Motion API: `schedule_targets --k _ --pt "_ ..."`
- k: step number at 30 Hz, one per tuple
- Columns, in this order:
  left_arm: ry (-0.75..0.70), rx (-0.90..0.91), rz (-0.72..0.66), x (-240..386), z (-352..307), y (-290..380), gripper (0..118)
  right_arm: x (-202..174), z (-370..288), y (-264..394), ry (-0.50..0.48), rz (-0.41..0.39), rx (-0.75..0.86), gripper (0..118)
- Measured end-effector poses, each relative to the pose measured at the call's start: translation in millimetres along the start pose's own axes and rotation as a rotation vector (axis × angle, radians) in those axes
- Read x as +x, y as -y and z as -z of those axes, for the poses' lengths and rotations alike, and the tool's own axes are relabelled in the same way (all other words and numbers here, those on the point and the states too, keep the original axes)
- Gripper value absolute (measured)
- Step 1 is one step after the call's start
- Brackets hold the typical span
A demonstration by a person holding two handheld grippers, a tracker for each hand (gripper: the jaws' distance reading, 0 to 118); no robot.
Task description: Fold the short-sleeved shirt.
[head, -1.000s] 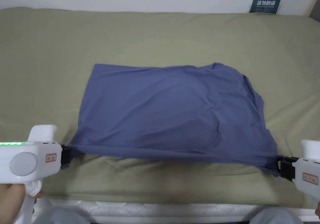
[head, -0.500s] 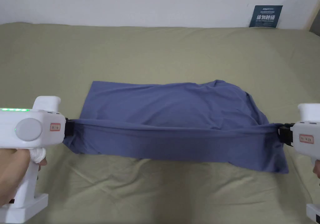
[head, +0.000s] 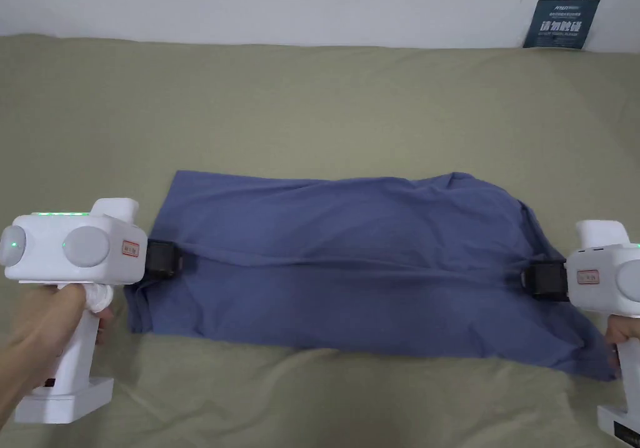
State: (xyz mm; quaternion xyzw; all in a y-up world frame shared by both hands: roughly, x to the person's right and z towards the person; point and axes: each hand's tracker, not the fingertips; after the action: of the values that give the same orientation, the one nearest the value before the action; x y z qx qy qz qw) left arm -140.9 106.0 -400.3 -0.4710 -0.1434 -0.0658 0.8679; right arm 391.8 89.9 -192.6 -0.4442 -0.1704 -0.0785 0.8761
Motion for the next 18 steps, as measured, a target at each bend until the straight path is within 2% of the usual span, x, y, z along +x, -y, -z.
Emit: schedule_targets --k 1,2,4,5,6,7,8,9,11,13,15,16,17,18 --pt "-0.010 0.006 -0.014 -2.5 -2.8 4.3 116 2.5 -5.6 4.5 -0.011 0.021 0.008 114" --pt "-0.065 0.083 -0.042 -7.2 -12.5 10.2 108 7.4 -16.3 5.5 -0.016 0.045 0.100 108" --pt "-0.039 0.061 -0.034 -8.0 -27.9 23.6 94 13.2 -30.5 12.9 -0.001 0.034 0.079 111" --pt "-0.053 0.072 -0.049 -7.7 -35.5 32.8 84 17.1 -37.8 17.0 0.007 0.044 0.105 108" --pt "-0.045 0.076 -0.054 -7.9 -42.2 41.9 66 21.4 -45.1 20.8 0.021 0.057 0.126 100" --pt "-0.041 0.078 -0.058 -7.9 -47.6 44.0 20 24.4 -50.2 23.6 0.022 0.061 0.140 71" --pt "-0.041 0.078 -0.063 -5.1 -52.9 53.3 0 25.5 -61.5 32.8 0.012 0.073 0.152 29" --pt "-0.029 0.067 -0.056 -1.6 -52.2 58.4 0 27.6 -64.5 36.1 0.004 0.088 0.157 0" --pt "0.015 0.036 -0.038 3.4 -51.8 63.2 0 30.5 -67.8 42.2 0.029 0.117 0.178 0" --pt "0.013 0.030 -0.028 11.3 -47.9 66.6 0 30.0 -73.2 48.7 0.001 0.117 0.156 0" --pt "0.014 0.022 -0.027 15.6 -44.2 65.0 0 30.1 -71.7 52.2 0.014 0.103 0.152 0" --pt "0.013 0.017 -0.028 17.4 -41.1 64.3 6 27.3 -75.5 58.9 0.017 0.098 0.152 0" --pt "-0.003 0.011 -0.023 19.6 -36.1 64.0 35 28.5 -75.4 60.8 0.012 0.100 0.146 0" --pt "-0.024 -0.006 -0.020 20.7 -27.3 63.8 83 30.4 -74.0 61.4 -0.002 0.108 0.134 0"
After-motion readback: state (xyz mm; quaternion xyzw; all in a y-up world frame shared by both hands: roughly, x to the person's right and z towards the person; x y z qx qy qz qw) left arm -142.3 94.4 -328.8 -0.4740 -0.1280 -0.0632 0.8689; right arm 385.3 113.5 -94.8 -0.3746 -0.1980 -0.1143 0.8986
